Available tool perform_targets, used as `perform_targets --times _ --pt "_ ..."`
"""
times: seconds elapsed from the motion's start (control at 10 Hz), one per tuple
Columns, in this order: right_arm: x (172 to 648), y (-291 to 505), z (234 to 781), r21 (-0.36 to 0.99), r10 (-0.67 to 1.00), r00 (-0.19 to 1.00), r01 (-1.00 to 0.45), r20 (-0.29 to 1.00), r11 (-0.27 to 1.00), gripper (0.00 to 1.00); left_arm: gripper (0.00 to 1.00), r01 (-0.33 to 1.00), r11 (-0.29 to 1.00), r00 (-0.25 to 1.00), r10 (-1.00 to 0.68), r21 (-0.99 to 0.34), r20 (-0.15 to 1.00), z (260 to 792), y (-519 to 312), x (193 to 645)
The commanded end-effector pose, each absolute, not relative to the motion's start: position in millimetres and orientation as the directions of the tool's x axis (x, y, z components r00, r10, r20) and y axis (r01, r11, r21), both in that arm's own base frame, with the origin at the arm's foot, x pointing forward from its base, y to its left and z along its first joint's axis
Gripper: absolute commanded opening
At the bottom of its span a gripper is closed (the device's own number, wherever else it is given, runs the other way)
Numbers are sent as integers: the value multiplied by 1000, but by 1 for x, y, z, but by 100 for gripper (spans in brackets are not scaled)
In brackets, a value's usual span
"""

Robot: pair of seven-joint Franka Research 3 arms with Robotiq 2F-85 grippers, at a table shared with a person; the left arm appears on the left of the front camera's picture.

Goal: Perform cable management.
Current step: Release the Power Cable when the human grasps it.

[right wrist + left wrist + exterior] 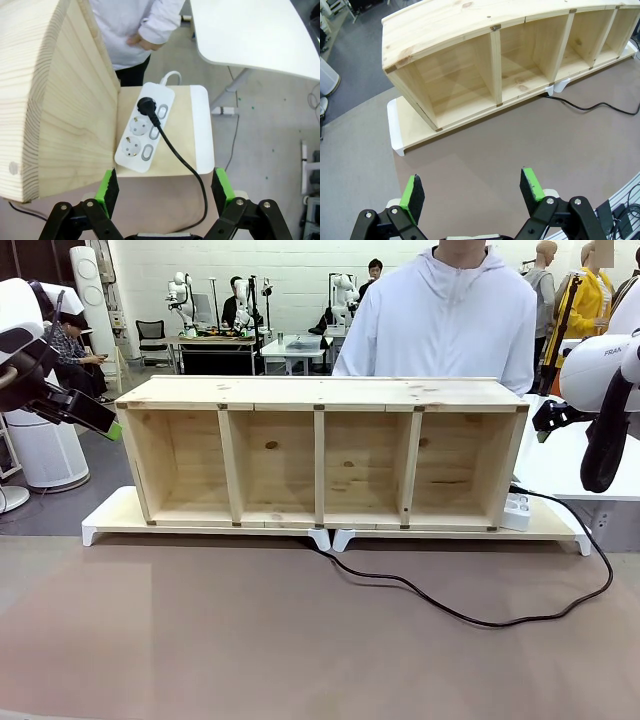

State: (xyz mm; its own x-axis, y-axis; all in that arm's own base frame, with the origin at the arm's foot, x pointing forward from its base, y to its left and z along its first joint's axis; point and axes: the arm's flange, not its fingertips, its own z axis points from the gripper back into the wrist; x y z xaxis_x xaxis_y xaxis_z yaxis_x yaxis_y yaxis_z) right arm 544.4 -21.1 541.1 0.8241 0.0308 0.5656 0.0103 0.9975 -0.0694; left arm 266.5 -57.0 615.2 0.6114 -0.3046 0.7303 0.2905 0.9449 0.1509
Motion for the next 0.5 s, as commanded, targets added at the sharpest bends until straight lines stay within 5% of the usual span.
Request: perform_targets --times 0.0,0.4 --pt "544 -21 541 -68 31 824 10 565 998 96 100 288 946 613 -301 148 731 615 -57 267" --pt "544 -21 541 -68 31 824 10 565 998 96 100 288 946 613 -301 148 731 615 -57 267"
